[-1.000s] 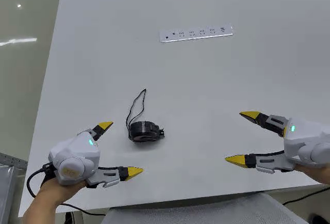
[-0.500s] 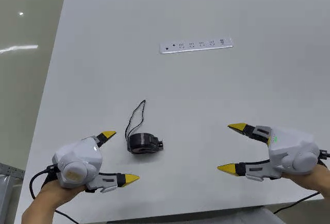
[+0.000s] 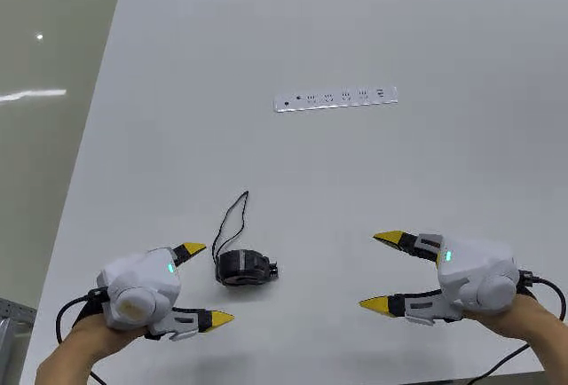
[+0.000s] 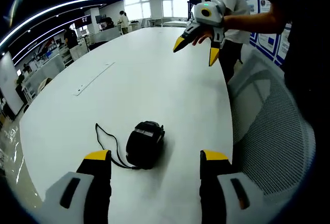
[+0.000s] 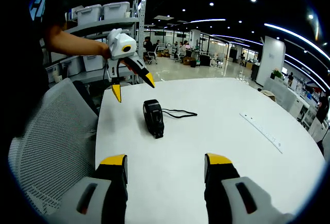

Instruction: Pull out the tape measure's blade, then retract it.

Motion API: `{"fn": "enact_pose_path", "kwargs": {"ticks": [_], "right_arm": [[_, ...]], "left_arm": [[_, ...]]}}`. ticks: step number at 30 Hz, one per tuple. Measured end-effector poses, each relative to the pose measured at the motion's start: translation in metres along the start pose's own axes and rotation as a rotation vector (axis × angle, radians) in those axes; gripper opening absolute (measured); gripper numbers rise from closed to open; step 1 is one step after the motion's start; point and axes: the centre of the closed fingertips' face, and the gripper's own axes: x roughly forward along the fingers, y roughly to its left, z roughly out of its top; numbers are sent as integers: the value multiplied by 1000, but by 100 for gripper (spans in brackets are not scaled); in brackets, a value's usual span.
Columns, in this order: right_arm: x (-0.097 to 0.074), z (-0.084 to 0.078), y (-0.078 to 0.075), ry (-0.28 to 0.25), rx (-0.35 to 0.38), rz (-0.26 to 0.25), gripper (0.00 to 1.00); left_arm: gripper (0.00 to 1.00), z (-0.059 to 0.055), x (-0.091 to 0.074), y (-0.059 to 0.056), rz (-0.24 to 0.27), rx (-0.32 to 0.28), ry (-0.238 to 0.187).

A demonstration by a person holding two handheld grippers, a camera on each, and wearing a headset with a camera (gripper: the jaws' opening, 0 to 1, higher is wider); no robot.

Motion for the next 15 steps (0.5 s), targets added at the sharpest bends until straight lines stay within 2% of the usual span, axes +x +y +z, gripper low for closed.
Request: {"fn": "enact_pose_path", "kwargs": {"ticks": [15], "right_arm": [[32,-2,-4,26,-58,63,55]], "left_arm": [[59,-5,21,9,-81,97,53]]}}
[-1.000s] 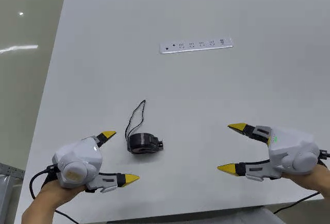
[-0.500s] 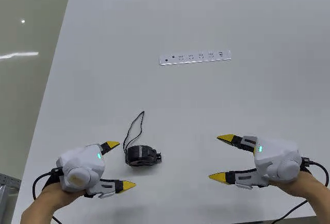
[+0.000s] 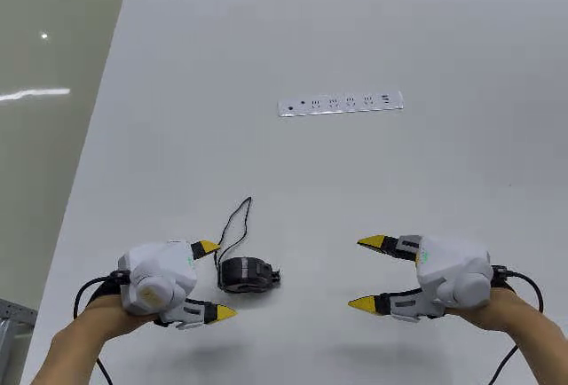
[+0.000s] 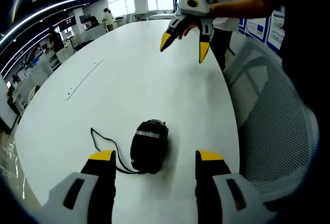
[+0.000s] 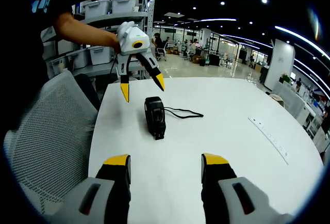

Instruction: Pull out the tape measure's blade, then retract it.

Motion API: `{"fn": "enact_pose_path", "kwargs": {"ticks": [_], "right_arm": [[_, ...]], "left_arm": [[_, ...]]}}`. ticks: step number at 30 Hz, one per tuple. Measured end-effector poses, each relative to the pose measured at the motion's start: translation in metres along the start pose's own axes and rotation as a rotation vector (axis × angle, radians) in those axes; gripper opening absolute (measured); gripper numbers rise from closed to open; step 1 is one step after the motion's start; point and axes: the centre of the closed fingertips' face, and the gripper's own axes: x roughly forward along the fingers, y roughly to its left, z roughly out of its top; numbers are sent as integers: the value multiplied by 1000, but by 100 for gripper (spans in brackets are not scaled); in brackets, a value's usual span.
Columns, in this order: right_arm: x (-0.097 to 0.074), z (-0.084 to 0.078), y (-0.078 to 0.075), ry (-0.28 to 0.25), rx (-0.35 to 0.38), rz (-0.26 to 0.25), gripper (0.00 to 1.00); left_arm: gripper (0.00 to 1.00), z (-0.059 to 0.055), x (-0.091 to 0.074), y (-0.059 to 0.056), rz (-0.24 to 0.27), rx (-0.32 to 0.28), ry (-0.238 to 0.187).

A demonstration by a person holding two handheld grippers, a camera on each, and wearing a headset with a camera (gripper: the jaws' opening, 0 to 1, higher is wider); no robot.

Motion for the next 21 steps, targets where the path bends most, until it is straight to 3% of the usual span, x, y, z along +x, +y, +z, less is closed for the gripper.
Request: {"fn": "enact_pose_path", "kwargs": {"ticks": [21], "right_arm": [[44,-1,-1,11,-30,78,51]], "left_arm": [[48,-22,30,10,-53,91,94]]}}
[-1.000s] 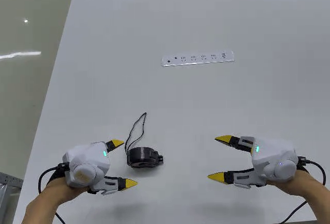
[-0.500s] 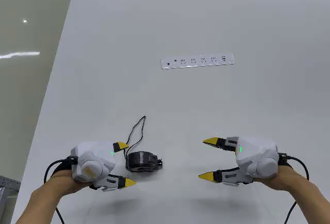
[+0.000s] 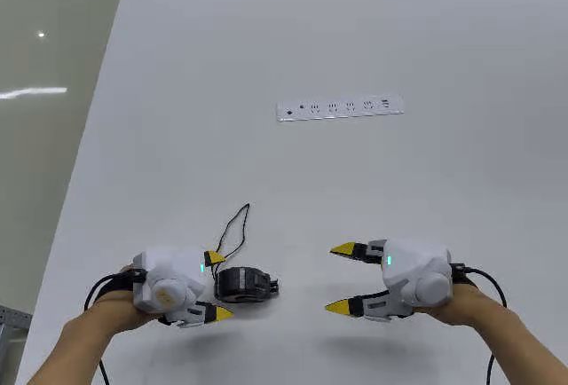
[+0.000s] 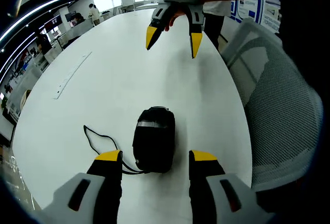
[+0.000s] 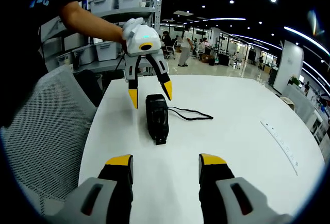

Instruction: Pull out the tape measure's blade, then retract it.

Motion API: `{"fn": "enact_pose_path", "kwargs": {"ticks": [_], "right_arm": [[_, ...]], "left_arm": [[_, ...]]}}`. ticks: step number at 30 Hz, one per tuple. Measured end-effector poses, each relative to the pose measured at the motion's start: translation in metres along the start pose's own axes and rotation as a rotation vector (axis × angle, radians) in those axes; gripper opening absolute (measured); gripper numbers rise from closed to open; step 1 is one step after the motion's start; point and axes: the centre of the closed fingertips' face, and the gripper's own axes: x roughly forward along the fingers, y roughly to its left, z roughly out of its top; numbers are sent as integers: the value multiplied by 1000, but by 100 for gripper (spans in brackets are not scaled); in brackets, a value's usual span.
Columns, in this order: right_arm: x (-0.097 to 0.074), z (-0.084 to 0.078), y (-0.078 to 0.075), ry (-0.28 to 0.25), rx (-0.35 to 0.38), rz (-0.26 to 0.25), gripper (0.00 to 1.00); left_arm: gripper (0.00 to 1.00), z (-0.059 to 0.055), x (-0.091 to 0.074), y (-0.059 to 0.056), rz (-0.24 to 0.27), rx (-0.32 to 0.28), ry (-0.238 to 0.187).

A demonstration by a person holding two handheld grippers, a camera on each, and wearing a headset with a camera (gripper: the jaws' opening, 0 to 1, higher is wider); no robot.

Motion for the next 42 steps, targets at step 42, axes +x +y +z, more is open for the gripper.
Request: {"fn": "enact_pose_path", "kwargs": {"ticks": [42], "right_arm": [[81,-10,11,37,-55,140,32]], "left_arm": [[29,-4,23,-1,-67,1,23]]}}
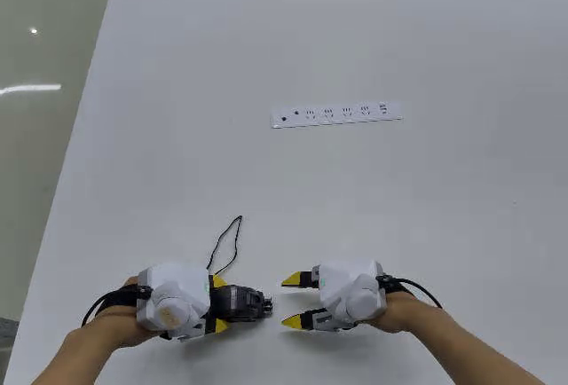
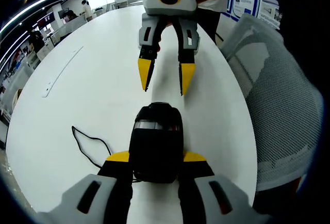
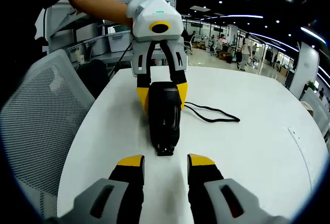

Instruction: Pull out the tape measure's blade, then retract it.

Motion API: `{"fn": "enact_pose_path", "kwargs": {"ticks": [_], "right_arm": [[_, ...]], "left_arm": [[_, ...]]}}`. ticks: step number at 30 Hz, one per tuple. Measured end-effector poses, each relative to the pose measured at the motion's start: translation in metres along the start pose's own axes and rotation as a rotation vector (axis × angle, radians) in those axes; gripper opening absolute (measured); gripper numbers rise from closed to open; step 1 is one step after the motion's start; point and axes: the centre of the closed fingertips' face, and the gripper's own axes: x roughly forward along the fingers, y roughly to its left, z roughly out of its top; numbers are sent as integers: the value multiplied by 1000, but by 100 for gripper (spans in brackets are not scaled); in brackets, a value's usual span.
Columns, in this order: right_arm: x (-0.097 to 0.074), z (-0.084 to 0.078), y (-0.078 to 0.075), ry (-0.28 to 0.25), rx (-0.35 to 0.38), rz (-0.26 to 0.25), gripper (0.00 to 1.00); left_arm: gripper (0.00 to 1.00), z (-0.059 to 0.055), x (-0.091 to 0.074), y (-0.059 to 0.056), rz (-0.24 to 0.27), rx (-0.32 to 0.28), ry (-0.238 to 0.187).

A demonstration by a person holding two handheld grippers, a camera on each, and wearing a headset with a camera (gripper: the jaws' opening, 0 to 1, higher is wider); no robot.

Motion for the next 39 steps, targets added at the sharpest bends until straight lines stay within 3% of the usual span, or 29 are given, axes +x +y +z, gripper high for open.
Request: {"fn": "enact_pose_path", "kwargs": {"ticks": [16,39], "right_arm": [[20,-1,-2,-3,37,29,28],[30,-6,-1,20,-2,68,17]], "left_arm": [[29,2,0,2,17,-41,-28],[28,2,-3,3,34,-67,-85]]}}
